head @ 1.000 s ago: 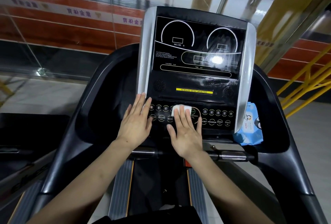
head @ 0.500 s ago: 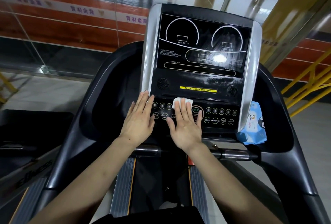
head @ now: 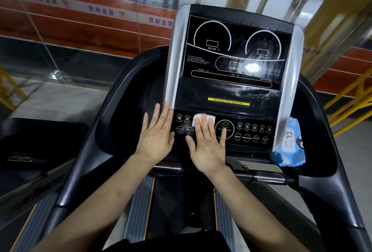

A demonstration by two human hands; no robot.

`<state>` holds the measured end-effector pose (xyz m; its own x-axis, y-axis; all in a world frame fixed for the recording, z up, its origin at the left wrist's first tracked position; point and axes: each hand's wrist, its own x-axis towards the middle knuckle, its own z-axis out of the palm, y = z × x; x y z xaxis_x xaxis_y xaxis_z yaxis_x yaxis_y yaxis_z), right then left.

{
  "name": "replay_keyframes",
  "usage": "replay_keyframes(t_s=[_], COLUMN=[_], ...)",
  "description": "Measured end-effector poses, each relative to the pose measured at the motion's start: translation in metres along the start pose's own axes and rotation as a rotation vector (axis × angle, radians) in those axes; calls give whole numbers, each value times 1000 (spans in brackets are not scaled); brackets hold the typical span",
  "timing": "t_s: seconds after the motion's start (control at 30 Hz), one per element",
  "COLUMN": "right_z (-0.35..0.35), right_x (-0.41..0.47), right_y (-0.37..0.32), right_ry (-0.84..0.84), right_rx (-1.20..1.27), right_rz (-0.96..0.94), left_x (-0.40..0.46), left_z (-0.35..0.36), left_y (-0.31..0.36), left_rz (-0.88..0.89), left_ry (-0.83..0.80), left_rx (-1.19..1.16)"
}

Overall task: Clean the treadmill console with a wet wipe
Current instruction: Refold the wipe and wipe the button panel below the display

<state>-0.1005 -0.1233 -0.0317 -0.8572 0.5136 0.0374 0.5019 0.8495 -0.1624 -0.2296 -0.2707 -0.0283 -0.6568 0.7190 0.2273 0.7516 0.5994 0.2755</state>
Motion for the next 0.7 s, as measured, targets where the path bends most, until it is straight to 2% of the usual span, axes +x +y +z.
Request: replay_keyframes(t_s=[0.07,0.33,0.57,0.7], right_z=[0,29,3,14], right_x=[3,-43,7,-7], right_y=[-4,-4,-17,-14], right_ry=[17,-101,14,43], right_rx=[-1,-51,-27,-11], right_rz=[-8,-34,-41,-72], left_x=[0,0,-1,-2], left_z=[1,-1,-5,-8], left_y=[1,-4,-5,-9], left_rz=[-4,-3,-11,0], left_ry=[0,-19,-50,-46], left_rx=[-7,-15,3,33])
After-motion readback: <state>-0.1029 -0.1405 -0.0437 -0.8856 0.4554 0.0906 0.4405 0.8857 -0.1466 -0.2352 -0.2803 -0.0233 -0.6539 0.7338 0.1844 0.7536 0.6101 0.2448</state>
